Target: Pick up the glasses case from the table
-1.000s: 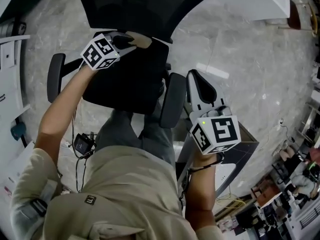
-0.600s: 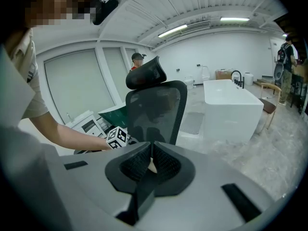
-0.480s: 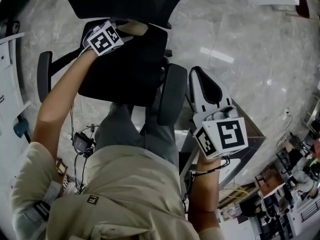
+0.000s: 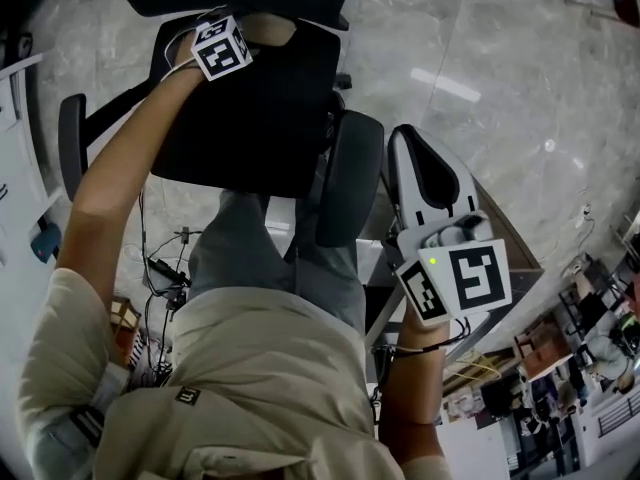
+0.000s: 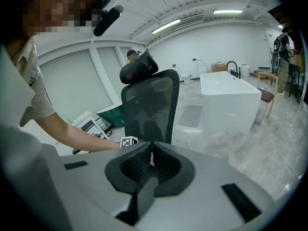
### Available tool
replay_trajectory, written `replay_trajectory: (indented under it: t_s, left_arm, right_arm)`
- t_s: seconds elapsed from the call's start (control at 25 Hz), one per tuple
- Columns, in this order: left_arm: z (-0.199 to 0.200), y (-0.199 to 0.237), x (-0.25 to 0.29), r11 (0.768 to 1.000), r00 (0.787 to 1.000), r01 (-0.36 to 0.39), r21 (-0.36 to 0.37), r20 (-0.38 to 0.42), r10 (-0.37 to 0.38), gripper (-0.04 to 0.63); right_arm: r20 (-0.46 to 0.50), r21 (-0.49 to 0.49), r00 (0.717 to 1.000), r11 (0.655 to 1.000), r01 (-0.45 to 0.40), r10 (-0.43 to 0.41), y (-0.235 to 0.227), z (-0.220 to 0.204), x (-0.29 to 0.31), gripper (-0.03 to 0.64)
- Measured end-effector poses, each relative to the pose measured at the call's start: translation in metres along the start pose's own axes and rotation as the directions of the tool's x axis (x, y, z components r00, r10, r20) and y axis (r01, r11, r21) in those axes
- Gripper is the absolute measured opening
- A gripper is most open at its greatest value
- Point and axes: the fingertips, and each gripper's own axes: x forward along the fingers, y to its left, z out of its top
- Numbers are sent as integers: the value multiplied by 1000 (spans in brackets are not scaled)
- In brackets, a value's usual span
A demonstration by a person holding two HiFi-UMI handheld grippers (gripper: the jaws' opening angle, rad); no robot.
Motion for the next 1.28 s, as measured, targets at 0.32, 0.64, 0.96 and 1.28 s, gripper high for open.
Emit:
replay_trajectory:
  t_s: [0.32,0.64,0.96,1.28]
  left_arm:
    - [-26,-2,45,996,992,-18,85,-123,29,367]
    - [-41,6,76,971,974,-102,218,-177,142,371]
    - [-46,17,90,932,952,-172,319,-189,240,370]
    - [-44,28,95,911,930,-286,296,-143,338,370]
  right_arm:
    - [-16,27,1000,1000,-7,8,-14,-16,10,28]
    - [-34,43,999,999,-21,22,-21,-39,24,28]
    - [-57,56,998,998,-32,35,-21,-55,33,28]
    - [-69,60,996,997,-57,61,-11,-62,41,28]
